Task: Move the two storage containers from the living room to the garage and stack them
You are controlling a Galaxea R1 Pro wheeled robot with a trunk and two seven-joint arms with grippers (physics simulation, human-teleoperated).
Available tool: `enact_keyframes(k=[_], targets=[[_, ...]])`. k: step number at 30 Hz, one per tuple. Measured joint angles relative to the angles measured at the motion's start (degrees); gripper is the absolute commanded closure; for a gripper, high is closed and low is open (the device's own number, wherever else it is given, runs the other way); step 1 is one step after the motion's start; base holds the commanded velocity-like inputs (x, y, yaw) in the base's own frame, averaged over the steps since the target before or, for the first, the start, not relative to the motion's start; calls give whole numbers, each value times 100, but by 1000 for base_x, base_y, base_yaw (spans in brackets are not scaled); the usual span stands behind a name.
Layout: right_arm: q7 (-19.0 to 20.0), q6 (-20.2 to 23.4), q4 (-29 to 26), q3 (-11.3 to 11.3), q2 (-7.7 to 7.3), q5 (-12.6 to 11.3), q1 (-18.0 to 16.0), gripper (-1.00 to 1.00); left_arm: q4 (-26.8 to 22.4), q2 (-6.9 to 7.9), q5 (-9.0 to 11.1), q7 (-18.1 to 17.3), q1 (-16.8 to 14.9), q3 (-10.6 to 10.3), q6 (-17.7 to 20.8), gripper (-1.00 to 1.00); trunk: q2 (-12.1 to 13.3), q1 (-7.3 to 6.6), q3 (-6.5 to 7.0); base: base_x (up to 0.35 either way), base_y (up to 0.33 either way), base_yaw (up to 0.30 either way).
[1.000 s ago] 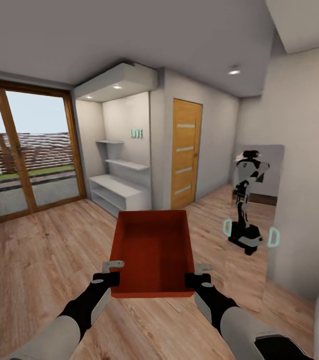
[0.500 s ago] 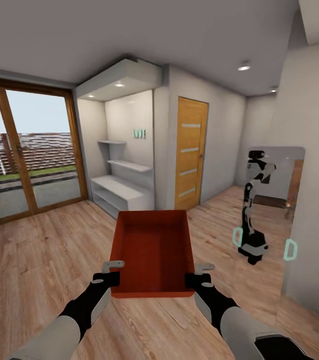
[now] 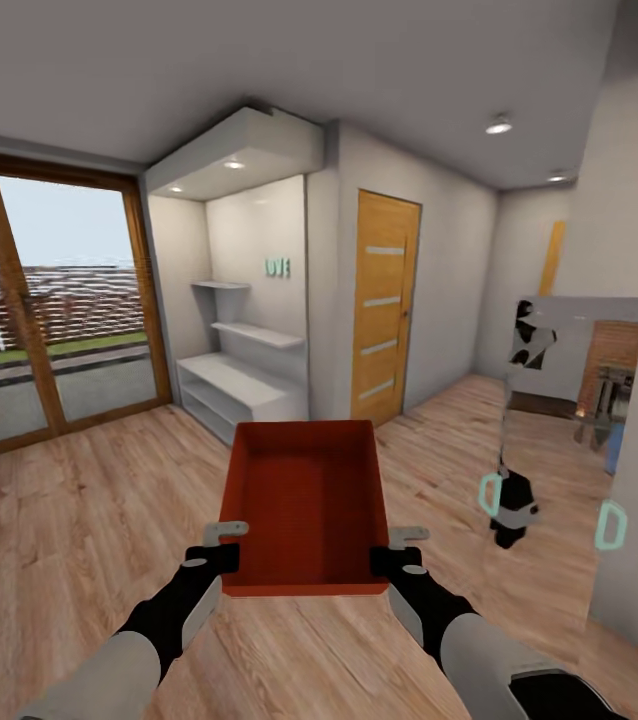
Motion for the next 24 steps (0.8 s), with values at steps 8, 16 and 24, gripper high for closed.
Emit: enact_keyframes(k=[8, 16, 24], targets=[[-11, 0, 0, 3, 8, 0, 0, 100, 0, 8, 0, -11, 0, 3, 0, 100, 0, 0, 0, 323, 0, 0], [-10, -5, 0, -1, 7, 0, 2, 100, 0, 8, -1, -11, -2, -2, 0, 100, 0, 0, 0, 323, 0, 0], [-11, -2, 0, 1, 8, 0, 2, 100, 1, 8, 0, -11, 0, 0, 0, 100, 0, 0, 0, 323, 0, 0]])
